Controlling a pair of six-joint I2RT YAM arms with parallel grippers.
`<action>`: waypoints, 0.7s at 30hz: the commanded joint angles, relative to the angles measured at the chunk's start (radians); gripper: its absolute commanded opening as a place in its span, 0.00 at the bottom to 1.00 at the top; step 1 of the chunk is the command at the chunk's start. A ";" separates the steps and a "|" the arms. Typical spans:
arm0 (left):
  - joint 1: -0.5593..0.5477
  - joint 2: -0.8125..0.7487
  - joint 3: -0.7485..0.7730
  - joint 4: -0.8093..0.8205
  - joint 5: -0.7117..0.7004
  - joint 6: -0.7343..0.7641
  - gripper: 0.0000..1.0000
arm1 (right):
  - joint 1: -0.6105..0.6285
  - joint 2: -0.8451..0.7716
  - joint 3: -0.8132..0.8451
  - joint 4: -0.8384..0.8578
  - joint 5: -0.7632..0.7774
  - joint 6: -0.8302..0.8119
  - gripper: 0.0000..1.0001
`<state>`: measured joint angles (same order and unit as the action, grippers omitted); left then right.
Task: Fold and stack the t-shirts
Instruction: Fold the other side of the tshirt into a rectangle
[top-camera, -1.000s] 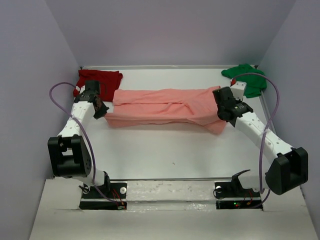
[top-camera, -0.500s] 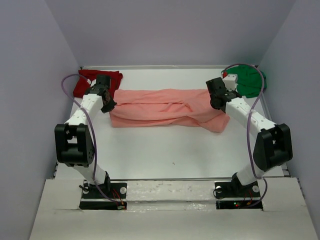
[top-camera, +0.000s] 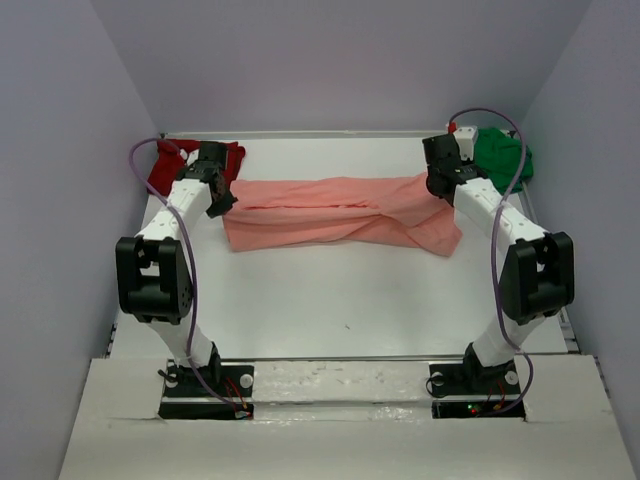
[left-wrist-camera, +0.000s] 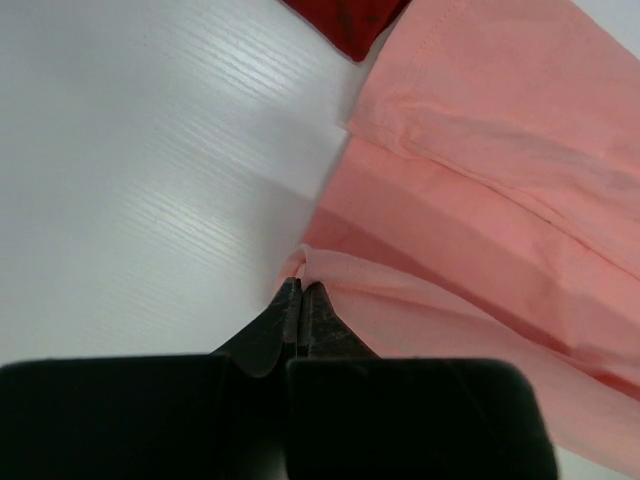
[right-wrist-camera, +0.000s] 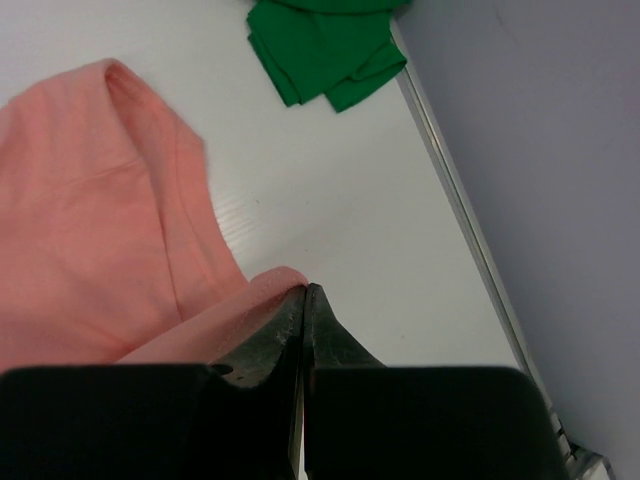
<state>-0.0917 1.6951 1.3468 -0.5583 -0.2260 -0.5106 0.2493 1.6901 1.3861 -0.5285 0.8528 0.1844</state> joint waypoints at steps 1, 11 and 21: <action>-0.005 0.020 0.069 -0.014 -0.047 0.009 0.00 | -0.012 0.048 0.076 0.074 -0.053 -0.094 0.00; -0.019 0.107 0.172 -0.044 -0.050 0.004 0.00 | -0.021 0.131 0.171 0.084 -0.152 -0.161 0.00; -0.026 0.182 0.230 -0.066 -0.061 0.004 0.00 | -0.030 0.187 0.209 0.079 -0.186 -0.174 0.00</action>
<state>-0.1127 1.8690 1.5295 -0.5964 -0.2493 -0.5110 0.2321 1.8744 1.5543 -0.4850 0.6804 0.0296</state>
